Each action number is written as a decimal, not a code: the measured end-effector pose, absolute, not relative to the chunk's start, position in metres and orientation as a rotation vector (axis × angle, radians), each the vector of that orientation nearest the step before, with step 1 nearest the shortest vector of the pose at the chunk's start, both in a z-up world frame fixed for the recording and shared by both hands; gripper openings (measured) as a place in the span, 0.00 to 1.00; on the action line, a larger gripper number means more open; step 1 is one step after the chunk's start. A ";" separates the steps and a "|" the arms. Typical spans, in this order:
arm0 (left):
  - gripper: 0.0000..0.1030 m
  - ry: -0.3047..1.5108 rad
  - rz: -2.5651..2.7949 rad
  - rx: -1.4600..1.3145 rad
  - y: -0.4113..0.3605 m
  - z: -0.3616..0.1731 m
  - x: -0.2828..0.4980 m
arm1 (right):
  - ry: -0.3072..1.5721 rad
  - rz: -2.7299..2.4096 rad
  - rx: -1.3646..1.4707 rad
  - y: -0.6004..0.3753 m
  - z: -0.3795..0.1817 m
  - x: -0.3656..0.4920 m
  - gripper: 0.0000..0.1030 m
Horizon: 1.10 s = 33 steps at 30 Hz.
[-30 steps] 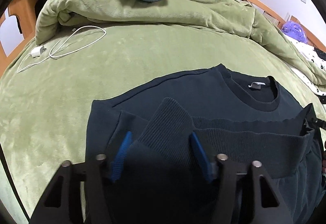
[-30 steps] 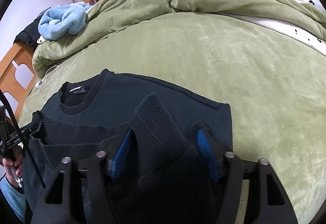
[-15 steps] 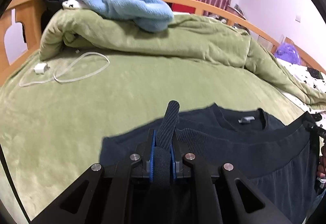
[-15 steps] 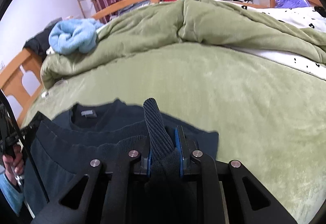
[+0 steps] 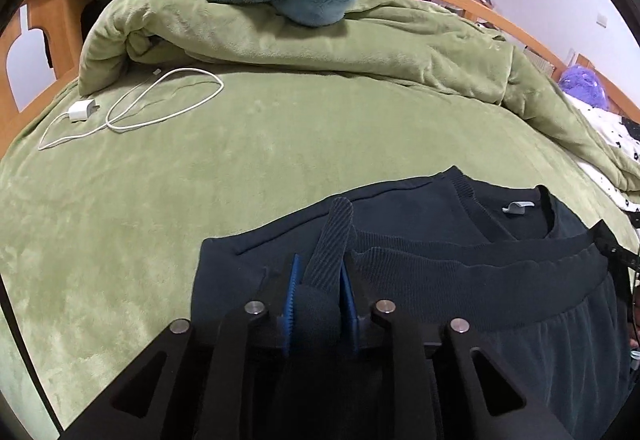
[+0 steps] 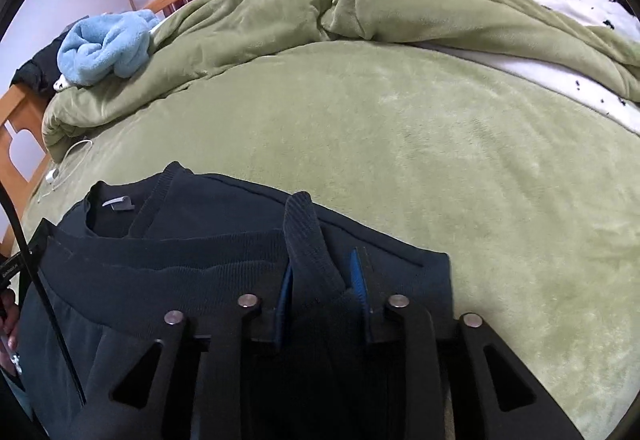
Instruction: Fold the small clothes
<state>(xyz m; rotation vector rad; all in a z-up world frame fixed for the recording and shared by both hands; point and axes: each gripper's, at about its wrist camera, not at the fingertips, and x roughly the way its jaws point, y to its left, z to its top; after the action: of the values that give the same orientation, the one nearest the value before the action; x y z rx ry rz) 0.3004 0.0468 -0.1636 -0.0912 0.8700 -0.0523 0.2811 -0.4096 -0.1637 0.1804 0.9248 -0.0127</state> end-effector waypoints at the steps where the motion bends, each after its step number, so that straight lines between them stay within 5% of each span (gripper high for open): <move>1: 0.23 0.870 -0.050 -0.089 0.046 -0.162 0.299 | 0.923 -0.021 0.172 -0.408 -0.161 0.278 0.32; 5: 0.29 0.864 -0.024 -0.070 0.045 -0.155 0.291 | 0.891 -0.040 0.183 -0.401 -0.142 0.259 0.45; 10: 0.61 0.840 -0.008 -0.080 0.051 -0.141 0.269 | 0.863 -0.036 0.162 -0.372 -0.122 0.230 0.53; 33: 0.64 0.816 0.100 -0.153 0.135 -0.123 0.165 | 0.961 0.046 -0.031 -0.191 -0.161 0.177 0.56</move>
<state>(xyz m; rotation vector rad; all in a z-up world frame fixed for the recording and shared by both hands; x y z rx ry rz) 0.1650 0.1352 -0.1229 -0.1534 0.8161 0.1001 0.1772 -0.1910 -0.1609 -0.0311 0.9614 0.0457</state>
